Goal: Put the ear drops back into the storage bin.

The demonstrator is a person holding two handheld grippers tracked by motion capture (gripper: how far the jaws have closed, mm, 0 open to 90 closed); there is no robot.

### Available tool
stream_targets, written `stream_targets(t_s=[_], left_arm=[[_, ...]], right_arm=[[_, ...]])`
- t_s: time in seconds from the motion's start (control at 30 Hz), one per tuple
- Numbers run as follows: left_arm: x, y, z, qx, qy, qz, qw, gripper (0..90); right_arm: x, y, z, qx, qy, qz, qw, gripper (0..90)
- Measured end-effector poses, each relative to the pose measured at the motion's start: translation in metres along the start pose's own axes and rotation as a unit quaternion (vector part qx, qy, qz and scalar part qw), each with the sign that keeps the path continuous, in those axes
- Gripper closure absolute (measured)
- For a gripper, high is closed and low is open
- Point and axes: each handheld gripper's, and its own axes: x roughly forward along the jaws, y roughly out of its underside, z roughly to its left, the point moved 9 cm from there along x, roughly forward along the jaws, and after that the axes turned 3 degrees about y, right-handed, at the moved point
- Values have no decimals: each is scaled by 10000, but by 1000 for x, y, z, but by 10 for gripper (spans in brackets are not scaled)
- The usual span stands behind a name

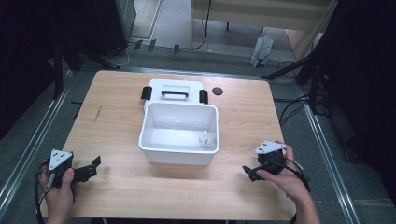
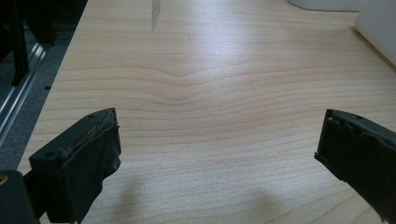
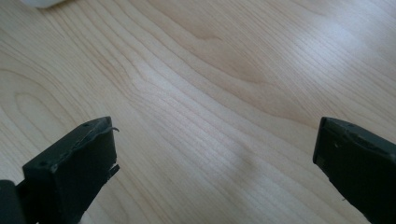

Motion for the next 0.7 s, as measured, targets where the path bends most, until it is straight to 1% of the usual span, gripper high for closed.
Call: stream_targets(t_s=[0.07, 0.2, 0.3, 0.33, 0.4, 0.43, 0.47, 0.5, 0.53, 0.57, 0.6, 0.63, 0.67, 0.7], left_arm=[[0, 0, 0, 2, -4, 4, 10000, 3], [0, 0, 0, 11, -17, 2, 10000, 3], [0, 0, 0, 15, -26, -2, 10000, 3], [0, 0, 0, 24, -22, 5, 10000, 3], [1, 0, -1, 52, -2, 21, 10000, 3], [1, 0, -1, 52, -2, 21, 10000, 3], [1, 1, -2, 102, 32, 68, 9999, 3], [1, 1, -2, 102, 32, 68, 9999, 3], [1, 1, -3, 117, 30, 74, 9999, 3], [1, 1, -3, 140, 31, 86, 9999, 3], [2, 1, -3, 153, 36, 107, 9998, 3], [2, 1, -3, 155, 38, 105, 9998, 3], [2, 1, -3, 155, 38, 105, 9998, 3], [2, 1, -3, 149, 31, 121, 9998, 3]], right_arm=[[-2, 5, -1, 165, 17, -215, 9996, 0], [-5, 20, -3, 542, 73, -499, 9973, 0], [-9, 29, -3, 724, 109, -831, 9938, 0], [-11, 32, -2, 778, 104, -950, 9924, 0], [-14, 38, -4, 936, 190, -1169, 9885, 0], [-14, 38, -4, 936, 190, -1169, 9885, 0], [-16, 46, -9, 1189, 354, -1393, 9824, 0], [-16, 46, -9, 1189, 354, -1393, 9824, 0], [-17, 49, -12, 1305, 416, -1473, 9796, 0], [-19, 51, -14, 1482, 453, -1597, 9749, 0], [-25, 52, -19, 1730, 528, -1853, 9659, 0], [-27, 52, -21, 1814, 547, -1908, 9632, 0], [-27, 52, -21, 1814, 547, -1908, 9632, 0], [-30, 54, -25, 1995, 597, -2029, 9568, 0]])
